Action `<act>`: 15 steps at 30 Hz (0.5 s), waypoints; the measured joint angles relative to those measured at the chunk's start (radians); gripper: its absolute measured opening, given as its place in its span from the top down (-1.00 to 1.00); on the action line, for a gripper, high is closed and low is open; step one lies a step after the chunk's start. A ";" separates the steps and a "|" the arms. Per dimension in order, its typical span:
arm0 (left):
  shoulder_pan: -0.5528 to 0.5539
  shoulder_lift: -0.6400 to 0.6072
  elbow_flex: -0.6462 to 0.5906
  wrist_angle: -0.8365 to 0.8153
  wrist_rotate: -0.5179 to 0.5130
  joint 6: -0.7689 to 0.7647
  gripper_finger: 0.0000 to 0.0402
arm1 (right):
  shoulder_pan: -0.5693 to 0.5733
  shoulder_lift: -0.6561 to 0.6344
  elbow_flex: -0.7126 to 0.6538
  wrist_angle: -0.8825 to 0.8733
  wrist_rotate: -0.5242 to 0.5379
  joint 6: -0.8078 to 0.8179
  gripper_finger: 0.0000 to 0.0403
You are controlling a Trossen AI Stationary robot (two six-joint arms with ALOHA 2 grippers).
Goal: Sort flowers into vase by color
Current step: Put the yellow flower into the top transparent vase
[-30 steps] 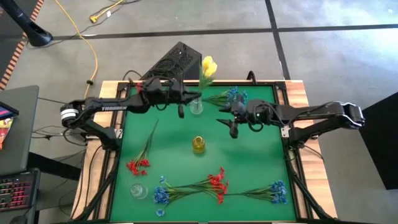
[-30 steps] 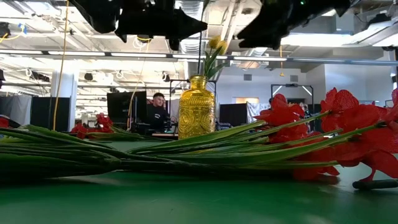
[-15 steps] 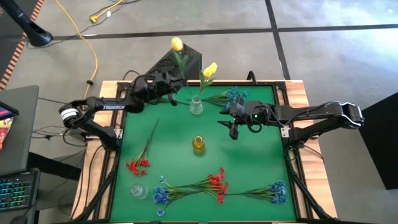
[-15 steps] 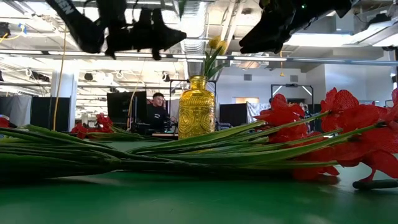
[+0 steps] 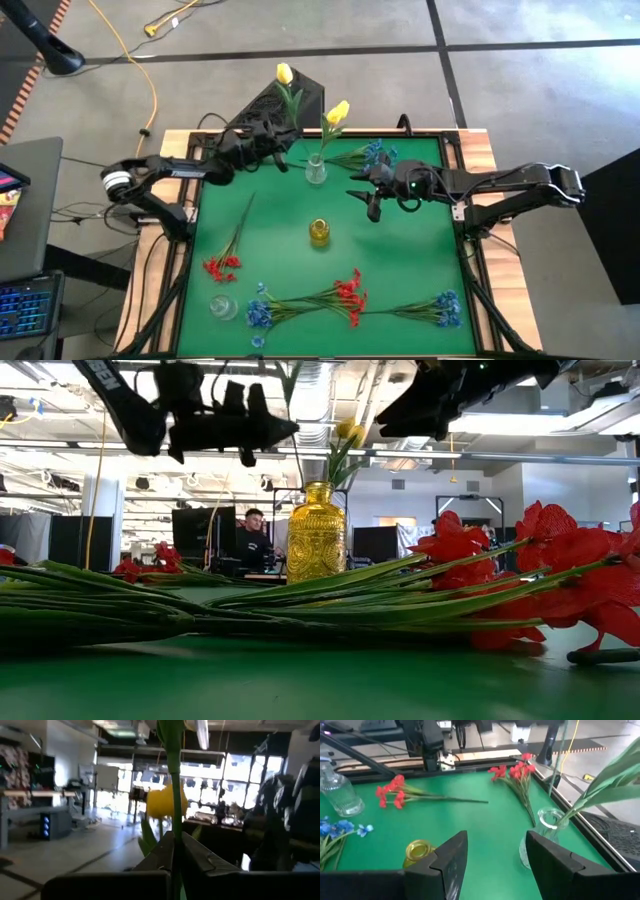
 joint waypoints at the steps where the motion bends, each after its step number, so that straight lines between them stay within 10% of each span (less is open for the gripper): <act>1: 0.000 0.030 0.013 0.007 -0.003 -0.010 1.00 | 0.000 0.000 0.000 0.003 0.000 0.000 -0.12; 15: 0.027 0.121 0.045 0.073 0.090 -0.078 1.00 | 0.015 0.000 0.000 -0.020 0.000 0.017 -0.12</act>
